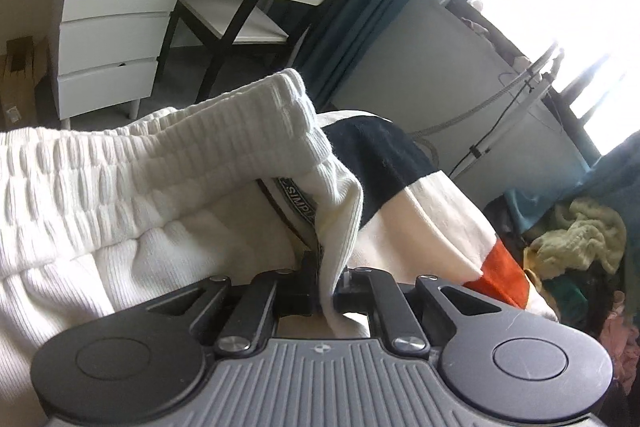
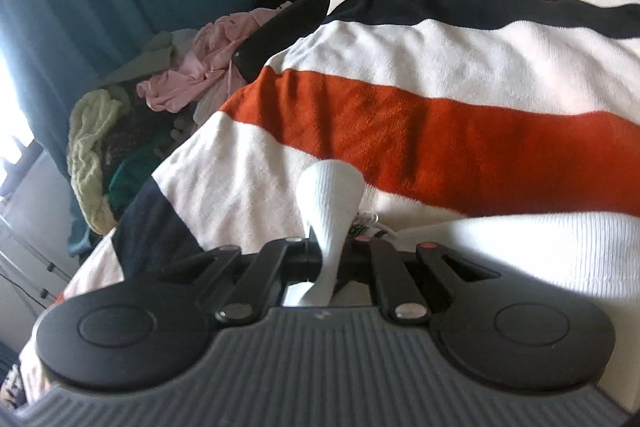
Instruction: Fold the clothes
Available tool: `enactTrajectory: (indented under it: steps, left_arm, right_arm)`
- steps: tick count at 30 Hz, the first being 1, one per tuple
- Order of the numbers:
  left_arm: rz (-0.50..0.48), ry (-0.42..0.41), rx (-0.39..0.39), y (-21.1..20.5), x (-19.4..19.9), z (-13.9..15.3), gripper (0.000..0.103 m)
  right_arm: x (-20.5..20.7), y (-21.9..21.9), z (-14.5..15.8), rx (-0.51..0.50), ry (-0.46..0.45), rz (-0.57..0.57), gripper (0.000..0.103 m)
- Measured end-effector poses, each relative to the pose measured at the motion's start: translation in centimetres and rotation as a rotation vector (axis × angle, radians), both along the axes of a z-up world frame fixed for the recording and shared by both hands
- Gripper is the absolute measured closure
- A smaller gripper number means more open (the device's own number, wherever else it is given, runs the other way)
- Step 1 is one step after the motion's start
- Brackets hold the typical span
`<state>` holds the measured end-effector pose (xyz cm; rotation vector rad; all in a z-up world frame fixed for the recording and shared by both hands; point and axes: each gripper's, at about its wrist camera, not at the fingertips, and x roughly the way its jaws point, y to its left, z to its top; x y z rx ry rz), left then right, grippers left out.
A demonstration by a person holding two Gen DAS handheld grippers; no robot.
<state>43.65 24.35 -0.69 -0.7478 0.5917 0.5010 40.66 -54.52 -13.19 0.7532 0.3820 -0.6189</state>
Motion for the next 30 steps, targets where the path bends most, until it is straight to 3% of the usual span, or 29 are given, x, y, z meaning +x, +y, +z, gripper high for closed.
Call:
enactTrajectory:
  steps: [2, 5, 7, 9, 14, 17, 20, 23, 30]
  left_arm:
    - [-0.021, -0.008, -0.009, 0.6, -0.7, -0.3, 0.091]
    - [-0.084, -0.04, -0.037, 1.7, -2.3, -0.5, 0.082]
    - [-0.12, -0.082, -0.081, 1.6, -4.4, 0.0, 0.077]
    - [-0.15, -0.112, -0.121, 1.6, -6.5, 0.4, 0.06]
    - [-0.132, -0.188, -0.19, 0.9, -13.8, 0.8, 0.046]
    - [-0.093, -0.225, -0.304, 0.5, -18.1, 0.0, 0.043]
    - [-0.049, -0.23, -0.405, 0.3, -21.1, -1.6, 0.043]
    - [-0.034, -0.207, -0.454, 0.4, -22.3, -3.3, 0.039]
    - [-0.024, -0.199, -0.472, 0.9, -20.6, -7.2, 0.039]
  right_arm:
    - [-0.7, -0.2, 0.3, 0.034, -0.024, 0.015, 0.094]
    - [-2.5, -0.6, 0.6, 0.137, -0.07, 0.075, 0.08]
    - [-4.6, -0.2, 0.9, 0.185, -0.104, 0.107, 0.059]
    - [-6.9, 0.3, 1.3, 0.218, -0.136, 0.137, 0.052]
    - [-13.7, 2.2, 2.4, 0.273, -0.202, 0.175, 0.052]
    - [-17.8, 3.1, 2.1, 0.34, -0.221, 0.172, 0.052]
    - [-20.1, 3.7, 0.9, 0.407, -0.171, 0.198, 0.052]
    - [-20.4, 3.7, 0.2, 0.449, -0.099, 0.257, 0.052]
    - [-19.3, 3.2, -2.5, 0.493, -0.162, 0.229, 0.054]
